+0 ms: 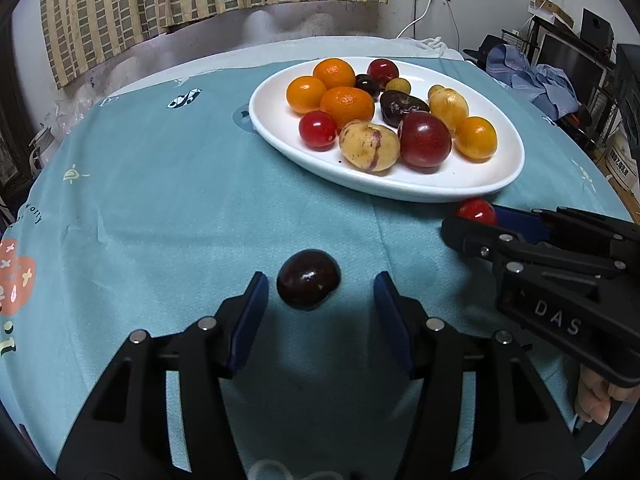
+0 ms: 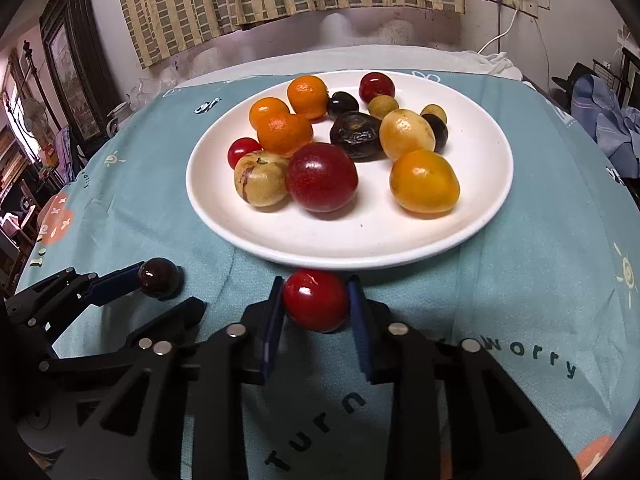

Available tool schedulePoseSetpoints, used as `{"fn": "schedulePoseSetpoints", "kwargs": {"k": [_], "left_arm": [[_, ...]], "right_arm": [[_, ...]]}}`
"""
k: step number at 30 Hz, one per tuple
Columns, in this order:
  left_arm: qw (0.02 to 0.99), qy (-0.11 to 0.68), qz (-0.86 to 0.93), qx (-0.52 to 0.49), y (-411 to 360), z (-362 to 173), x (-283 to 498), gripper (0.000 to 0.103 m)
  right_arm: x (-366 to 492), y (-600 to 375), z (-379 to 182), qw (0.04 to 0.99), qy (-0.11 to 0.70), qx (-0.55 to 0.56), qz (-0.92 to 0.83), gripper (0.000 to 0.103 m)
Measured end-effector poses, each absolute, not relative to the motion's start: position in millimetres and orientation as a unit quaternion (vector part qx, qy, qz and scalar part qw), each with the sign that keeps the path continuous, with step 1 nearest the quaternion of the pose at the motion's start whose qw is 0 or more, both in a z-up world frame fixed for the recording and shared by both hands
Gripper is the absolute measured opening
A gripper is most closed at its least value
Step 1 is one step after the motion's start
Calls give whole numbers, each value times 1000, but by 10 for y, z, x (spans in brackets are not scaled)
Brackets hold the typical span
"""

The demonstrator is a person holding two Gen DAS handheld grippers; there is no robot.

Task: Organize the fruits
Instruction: 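Grasp the dark plum with the left gripper while the right gripper grasps the red cherry, then carry the plum and cherry over the white plate and open both grippers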

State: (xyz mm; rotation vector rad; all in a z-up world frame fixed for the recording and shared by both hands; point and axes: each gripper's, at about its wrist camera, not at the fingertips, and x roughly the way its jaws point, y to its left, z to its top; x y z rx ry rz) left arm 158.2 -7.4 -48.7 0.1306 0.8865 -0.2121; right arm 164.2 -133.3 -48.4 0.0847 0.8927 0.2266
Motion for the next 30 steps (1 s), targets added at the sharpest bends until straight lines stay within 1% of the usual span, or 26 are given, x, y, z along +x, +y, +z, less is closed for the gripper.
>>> {"fn": "schedulePoseSetpoints", "kwargs": {"k": [5, 7, 9, 11, 13, 14, 18, 23, 26, 30], "left_arm": [[896, 427, -103, 63, -73, -486, 1582, 57], [896, 427, -105, 62, -71, -486, 1580, 56], [896, 425, -110, 60, -71, -481, 1572, 48], [898, 422, -110, 61, -78, -472, 1561, 44], [900, 419, -107, 61, -70, -460, 1543, 37], [902, 415, -104, 60, -63, -444, 1528, 31], [908, 400, -106, 64, -89, -399, 1411, 31], [922, 363, -110, 83, -169, -253, 1091, 31], [929, 343, -119, 73, -137, -97, 926, 31], [942, 308, -128, 39, 6, 273, 761, 31]], "right_arm": [[1641, -1354, -484, 894, 431, 43, 113, 29], [1622, -1358, -482, 894, 431, 43, 117, 29], [1599, -1364, -480, 893, 431, 43, 119, 29], [1565, -1368, -480, 893, 431, 43, 121, 29], [1518, -1386, -481, 893, 431, 45, 121, 29], [1491, -1391, -485, 893, 432, 45, 121, 29], [1326, -1462, -466, 892, 433, 49, 122, 29], [1070, -1598, -372, 896, 422, 65, 121, 29], [840, -1733, -234, 905, 399, 78, 125, 29], [609, -1922, 62, 923, 354, 86, 124, 29]]}}
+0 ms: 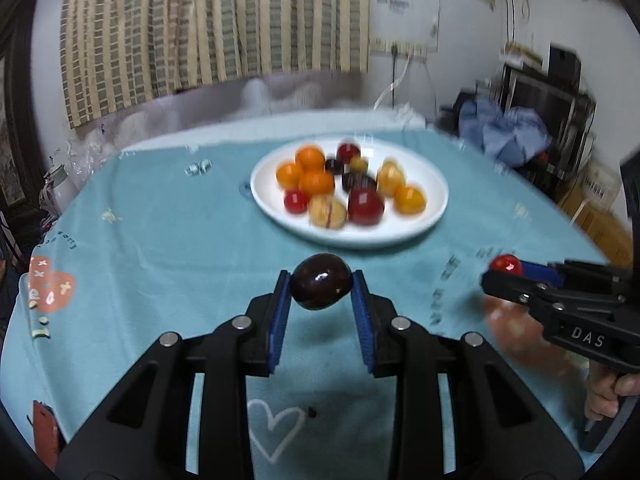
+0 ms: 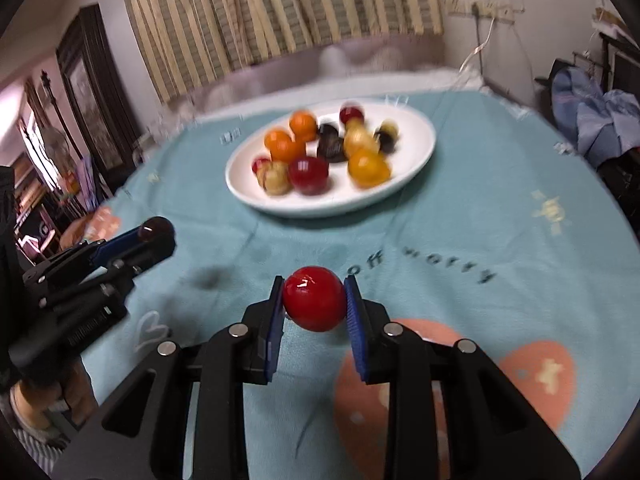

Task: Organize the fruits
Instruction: 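Carry the plum and cherry over the white plate and open both grippers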

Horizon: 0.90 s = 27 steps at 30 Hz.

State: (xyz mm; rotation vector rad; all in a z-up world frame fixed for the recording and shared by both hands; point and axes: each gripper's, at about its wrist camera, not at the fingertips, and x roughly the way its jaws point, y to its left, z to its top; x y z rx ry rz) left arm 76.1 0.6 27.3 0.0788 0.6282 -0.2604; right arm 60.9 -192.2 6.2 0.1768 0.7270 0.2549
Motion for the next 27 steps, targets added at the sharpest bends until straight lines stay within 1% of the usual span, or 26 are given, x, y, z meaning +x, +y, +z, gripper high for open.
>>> {"fn": "schedulePoseSetpoints", "kwargs": {"k": [4, 8, 10, 12, 16, 21, 24, 27], "left_arm": [[953, 272, -127, 31, 98, 737, 790, 31], [963, 239, -122, 30, 86, 1155, 1022, 31], [962, 239, -125, 26, 37, 1234, 1189, 31], [958, 251, -136, 22, -55, 1215, 1427, 31], [946, 289, -149, 11, -288, 932, 1909, 31], [920, 356, -163, 2, -595, 338, 2476, 31], [915, 367, -169, 15, -705, 154, 2599, 31], [912, 372, -173, 16, -758, 47, 2682, 31]], "right_arm": [[536, -2192, 578, 944, 294, 99, 114, 29], [635, -2343, 1080, 958, 243, 107, 107, 29], [772, -2375, 1254, 962, 228, 109, 107, 29], [954, -2345, 1312, 961, 224, 114, 111, 29], [1474, -2285, 1128, 951, 252, 140, 114, 29], [2199, -2288, 496, 925, 332, 165, 87, 29], [2400, -2342, 218, 911, 371, 163, 75, 29], [2492, -2393, 64, 901, 397, 161, 65, 29]]}}
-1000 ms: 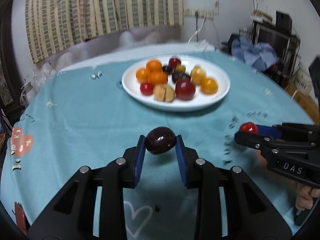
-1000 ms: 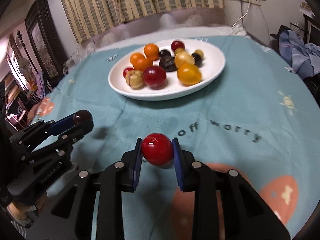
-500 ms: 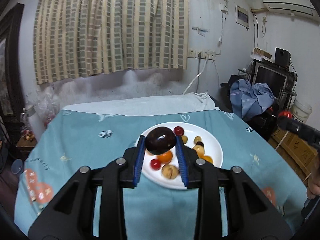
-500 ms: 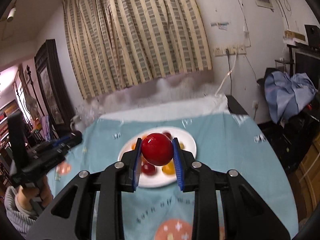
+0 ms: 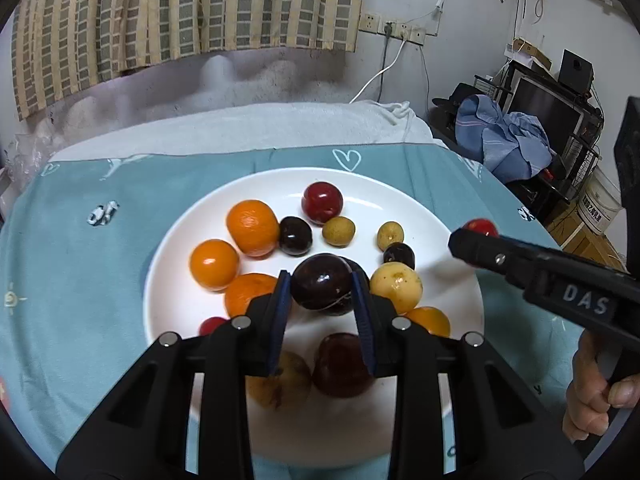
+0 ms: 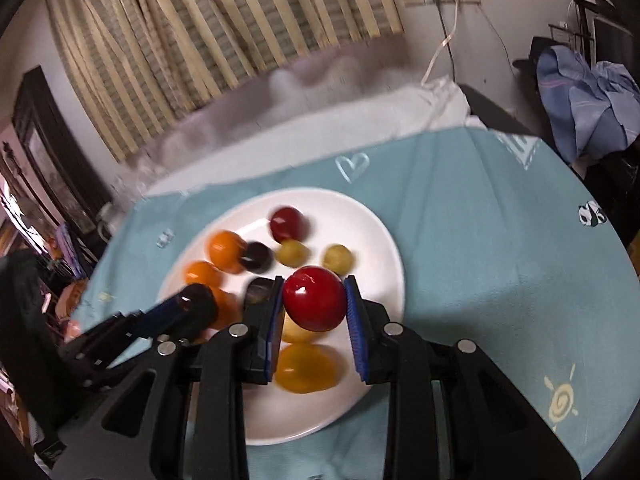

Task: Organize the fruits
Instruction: 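Carry the plum and cherry over the white plate and open both grippers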

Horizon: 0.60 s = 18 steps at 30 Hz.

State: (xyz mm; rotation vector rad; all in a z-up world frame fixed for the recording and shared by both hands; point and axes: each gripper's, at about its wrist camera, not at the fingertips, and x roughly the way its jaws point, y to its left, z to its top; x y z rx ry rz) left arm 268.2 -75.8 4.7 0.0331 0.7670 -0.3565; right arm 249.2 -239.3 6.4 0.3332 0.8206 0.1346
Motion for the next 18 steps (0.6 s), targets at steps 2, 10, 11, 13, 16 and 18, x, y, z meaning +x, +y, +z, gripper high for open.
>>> {"fn": "schedulePoseSetpoints", "kwargs": {"k": [2, 10, 11, 13, 16, 18], "left_arm": [[909, 379, -174, 13, -778, -11, 2713, 32], [907, 382, -178, 12, -784, -74, 2747, 40], [907, 381, -178, 14, -788, -72, 2748, 43], [907, 380, -182, 13, -790, -75, 2741, 49], [909, 376, -179, 21, -808, -68, 2713, 61], [915, 366, -167, 28, -811, -44, 2677, 78]], "right_arm": [[2526, -2440, 6, 896, 406, 169, 60, 29], [2587, -2404, -80, 885, 426, 174, 67, 33], [2592, -2397, -79, 885, 428, 172, 67, 33], [2601, -2399, -83, 884, 429, 172, 67, 33], [2601, -2409, -75, 883, 430, 175, 65, 33], [2583, -2426, -41, 883, 427, 183, 65, 34]]}}
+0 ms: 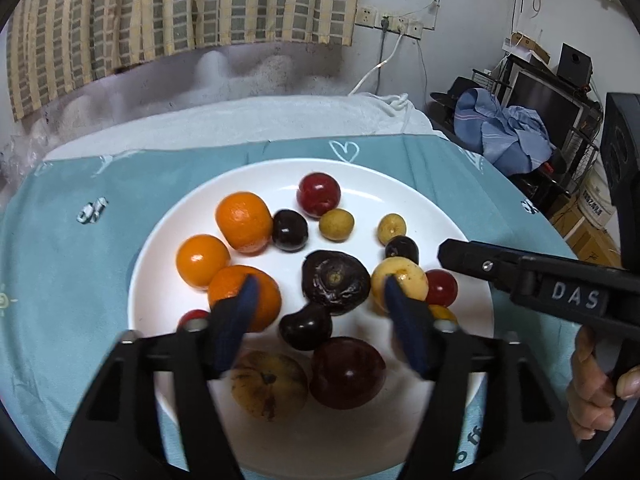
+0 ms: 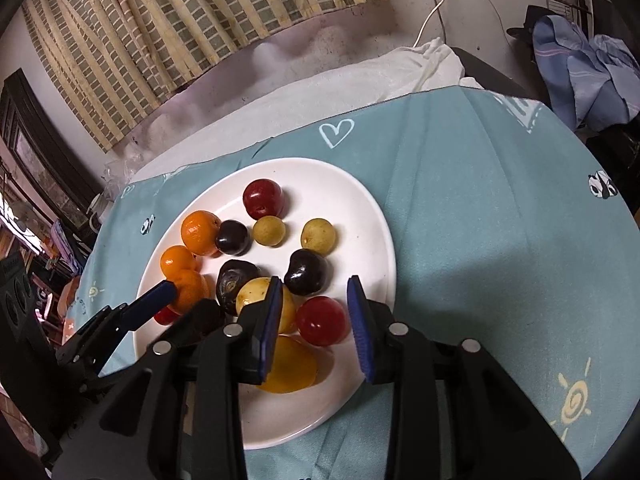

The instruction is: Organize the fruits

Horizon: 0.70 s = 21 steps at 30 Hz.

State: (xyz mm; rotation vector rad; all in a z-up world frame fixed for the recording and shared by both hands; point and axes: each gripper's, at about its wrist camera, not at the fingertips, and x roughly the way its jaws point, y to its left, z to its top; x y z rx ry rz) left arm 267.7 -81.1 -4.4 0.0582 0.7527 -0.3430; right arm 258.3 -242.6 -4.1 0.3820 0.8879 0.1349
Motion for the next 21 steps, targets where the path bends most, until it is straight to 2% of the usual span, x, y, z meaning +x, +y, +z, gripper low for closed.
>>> {"fn": "schedulePoseSetpoints", "kwargs": {"k": [9, 10, 12, 16, 18, 19, 20, 21], "left_arm": [[932, 337, -133, 11, -625, 258, 2358, 83], [934, 332, -131, 6, -585, 298, 2266, 85], [941, 319, -116, 1, -494, 372, 2052, 94], [947, 306, -100, -6, -366, 441, 1664, 95], [949, 302, -91, -8, -312, 433, 1448, 101], [950, 301, -86, -8, -291, 420, 1352, 101], [951, 299, -81, -6, -276, 397, 1243, 101], [951, 298, -79, -3, -263, 374, 1175, 101]], "right_arm": [[2115, -2307, 468, 911, 366, 171, 84, 37], [2039, -2286, 520, 914, 359, 169, 89, 38], [1863, -2220, 615, 917, 348, 165, 100, 38], [1507, -2035, 706, 930, 325, 135, 106, 38], [1287, -1982, 655, 936, 313, 121, 106, 39], [1190, -1986, 595, 938, 308, 120, 103, 57], [1064, -1998, 495, 941, 303, 122, 92, 69], [986, -2004, 418, 943, 297, 120, 87, 70]]}}
